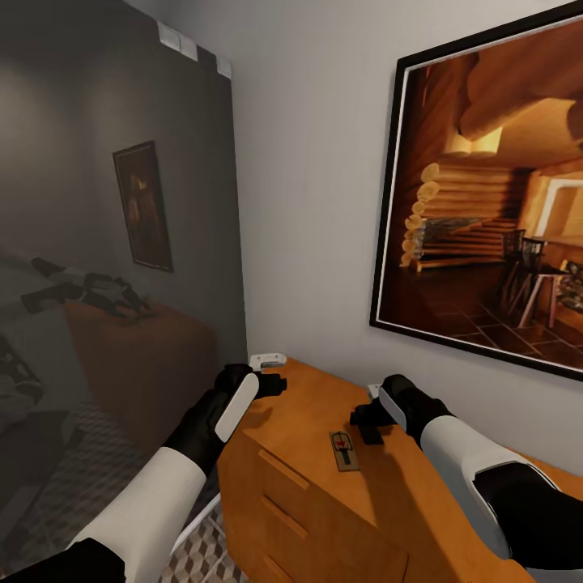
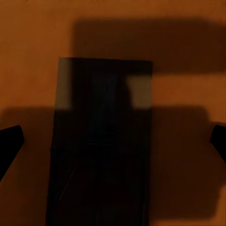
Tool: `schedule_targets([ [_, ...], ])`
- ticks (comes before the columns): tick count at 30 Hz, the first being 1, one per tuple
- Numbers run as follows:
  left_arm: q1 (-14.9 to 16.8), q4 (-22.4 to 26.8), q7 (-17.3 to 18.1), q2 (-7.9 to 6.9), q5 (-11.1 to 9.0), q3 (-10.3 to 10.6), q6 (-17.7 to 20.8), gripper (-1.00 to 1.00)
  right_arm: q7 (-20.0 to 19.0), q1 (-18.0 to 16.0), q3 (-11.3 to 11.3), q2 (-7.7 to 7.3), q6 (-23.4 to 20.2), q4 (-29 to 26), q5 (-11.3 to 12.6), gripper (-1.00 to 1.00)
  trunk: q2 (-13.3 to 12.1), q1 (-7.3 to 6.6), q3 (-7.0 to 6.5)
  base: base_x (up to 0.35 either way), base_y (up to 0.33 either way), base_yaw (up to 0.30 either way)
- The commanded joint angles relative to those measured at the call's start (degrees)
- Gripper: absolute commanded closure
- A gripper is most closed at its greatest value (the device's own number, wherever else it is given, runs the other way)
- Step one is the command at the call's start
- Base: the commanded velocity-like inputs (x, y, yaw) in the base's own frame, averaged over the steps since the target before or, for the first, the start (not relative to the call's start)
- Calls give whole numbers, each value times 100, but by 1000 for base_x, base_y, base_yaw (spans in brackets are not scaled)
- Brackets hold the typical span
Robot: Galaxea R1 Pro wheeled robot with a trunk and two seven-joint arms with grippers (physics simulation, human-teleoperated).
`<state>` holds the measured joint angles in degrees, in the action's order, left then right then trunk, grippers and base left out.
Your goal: Take the four mousetraps from the cabinet in the bathroom and place them on the bathroom floor. Make sure all four end up on the same floor surface, and ensure that at least two of them are either under or directly next to the same bathroom sink.
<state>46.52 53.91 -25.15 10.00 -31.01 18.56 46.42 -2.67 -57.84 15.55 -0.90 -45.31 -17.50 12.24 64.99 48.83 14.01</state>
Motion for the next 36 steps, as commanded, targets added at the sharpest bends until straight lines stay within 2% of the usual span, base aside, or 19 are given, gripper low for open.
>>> schedule_targets([
  [1,6,5,-55,0,-58,7,12,-100,-23,1,21,-7,-22,97,129,-100,4,1,10,0,0,0],
  [23,6,5,-55,0,-61,7,16,-100,-23,1,26,-7,-22,97,129,-100,4,1,10,0,0,0],
  [24,6,5,-54,0,-61,7,16,-100,-23,1,25,-7,-22,97,129,100,4,1,10,0,0,0],
  [36,6,5,-52,0,-59,7,16,-100,-23,1,21,-7,-22,97,129,100,4,1,10,0,0,0],
])
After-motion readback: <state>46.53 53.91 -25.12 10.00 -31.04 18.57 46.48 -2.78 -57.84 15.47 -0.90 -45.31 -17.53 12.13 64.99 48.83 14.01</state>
